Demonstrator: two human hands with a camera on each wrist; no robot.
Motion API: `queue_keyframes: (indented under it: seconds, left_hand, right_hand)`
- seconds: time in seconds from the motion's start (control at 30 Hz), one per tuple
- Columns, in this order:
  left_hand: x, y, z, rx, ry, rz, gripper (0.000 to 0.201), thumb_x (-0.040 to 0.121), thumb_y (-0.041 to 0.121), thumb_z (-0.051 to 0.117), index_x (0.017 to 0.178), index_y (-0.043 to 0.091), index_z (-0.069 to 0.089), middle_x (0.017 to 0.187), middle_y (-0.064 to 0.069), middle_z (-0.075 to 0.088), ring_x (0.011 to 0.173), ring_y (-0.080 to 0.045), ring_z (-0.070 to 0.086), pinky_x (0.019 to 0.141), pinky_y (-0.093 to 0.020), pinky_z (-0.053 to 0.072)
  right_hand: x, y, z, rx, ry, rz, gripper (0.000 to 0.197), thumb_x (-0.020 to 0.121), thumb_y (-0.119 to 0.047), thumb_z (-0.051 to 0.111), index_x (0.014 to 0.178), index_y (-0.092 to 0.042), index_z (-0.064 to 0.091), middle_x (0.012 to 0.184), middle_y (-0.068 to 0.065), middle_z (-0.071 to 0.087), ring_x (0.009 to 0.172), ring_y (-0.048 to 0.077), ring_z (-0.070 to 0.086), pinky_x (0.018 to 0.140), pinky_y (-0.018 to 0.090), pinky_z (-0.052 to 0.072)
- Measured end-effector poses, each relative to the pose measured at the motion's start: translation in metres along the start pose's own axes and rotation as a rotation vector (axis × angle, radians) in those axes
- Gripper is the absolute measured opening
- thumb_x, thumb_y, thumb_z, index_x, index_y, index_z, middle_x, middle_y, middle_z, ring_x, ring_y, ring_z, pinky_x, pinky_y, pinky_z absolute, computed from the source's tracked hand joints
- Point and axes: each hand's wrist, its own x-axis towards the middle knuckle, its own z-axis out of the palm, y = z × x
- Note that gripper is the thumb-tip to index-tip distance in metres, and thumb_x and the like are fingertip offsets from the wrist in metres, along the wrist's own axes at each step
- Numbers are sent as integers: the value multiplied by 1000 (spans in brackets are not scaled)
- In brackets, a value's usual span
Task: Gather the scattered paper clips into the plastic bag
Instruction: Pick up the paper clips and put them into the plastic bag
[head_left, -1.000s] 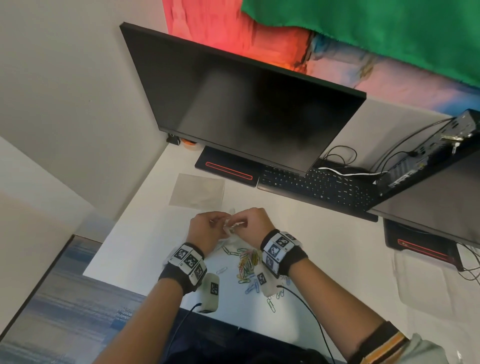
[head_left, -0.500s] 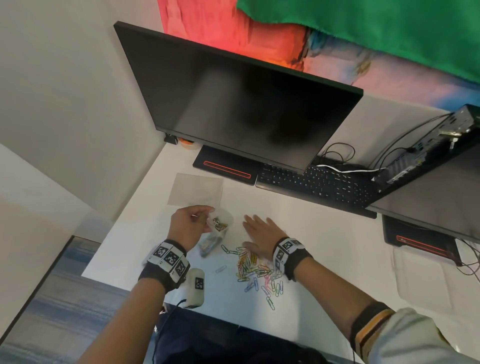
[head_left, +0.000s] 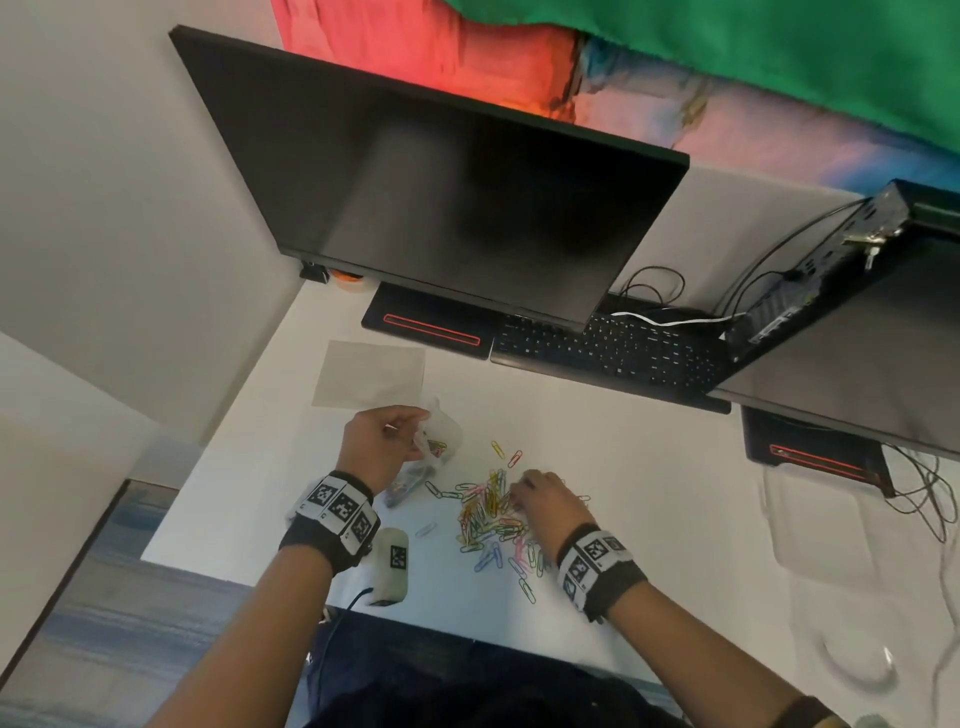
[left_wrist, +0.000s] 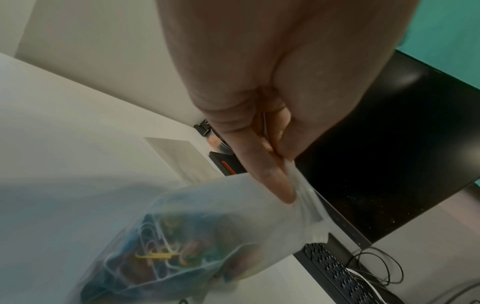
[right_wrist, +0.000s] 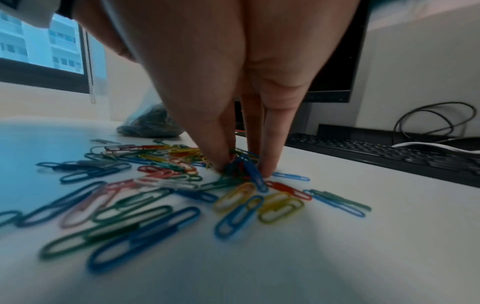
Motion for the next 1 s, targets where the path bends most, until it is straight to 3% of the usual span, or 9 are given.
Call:
queue_keyframes:
  seconds: [0.17,0.23,0.33,0.43,0.53,0.63,0.7,0.83,1.0]
  left_hand:
    - [-3,-1,1,5,1,-6,25,95,10,59,87,28,75,95,-9,75,75,-20,75,76,-41,63]
    - [-4,-1,0,13,-3,-12,26,95,11,59,87,29,75,94,-7,75,74,-20,75,76,-41,62]
    - [-7,0,1,39,-20,-9,25,95,14,60,86,32,74,91,-5,74,73,-21,75,76,-43,62]
    - [-8,2,5,53,-42,-11,22,94,14,61,87,30,75,87,-6,75,72,-21,75,76,-42,62]
    - [-10,7,10,20,-53,-35,17,94,10,61,92,21,74,88,-15,75,72,-25,75,74,-41,63]
    - [-10,11,13,36,-43,-36,17,95,9,59,95,17,74,81,-9,74,70,-26,74,74,-42,63]
    - [-8,13,13,46,-45,-31,21,94,8,59,90,20,75,79,-4,74,71,-27,74,74,-43,62]
    - [-5,11,11,57,-77,-14,20,94,8,60,90,19,76,82,-6,76,70,-22,75,73,-45,63]
    - [-5,13,8,62,-92,-2,25,95,6,57,88,21,75,79,-4,75,68,-18,75,73,-42,63]
  right_hand:
    - [12,9,-19,285,121,215,27,91,-3,55,85,-25,68,91,-4,63,82,14,62,75,20,51]
    - [14,18,-34,600,213,379,14,89,-11,65,92,-21,75,90,-6,70,75,11,66,76,19,54]
    - [14,24,-59,1176,214,521,21,80,-6,75,100,-10,74,94,11,74,74,19,74,65,21,58]
    - [19,7,-87,1603,141,457,26,81,1,71,107,-2,69,96,18,74,83,25,74,71,23,59]
    - [29,-21,-101,1754,65,377,29,81,0,71,110,-1,67,100,18,73,94,30,71,82,29,59]
    - [40,-55,-101,1730,58,369,24,81,3,70,105,2,69,92,19,74,83,28,73,72,26,60]
    - [47,-72,-94,1497,143,373,17,83,-1,70,100,1,72,83,13,74,73,21,72,68,23,59]
    - [55,-90,-85,1014,208,320,16,79,-14,73,94,-16,77,89,3,76,83,13,71,83,21,56]
    - [60,-94,-90,829,286,303,14,79,-6,68,85,-13,78,78,4,74,67,13,66,56,4,47]
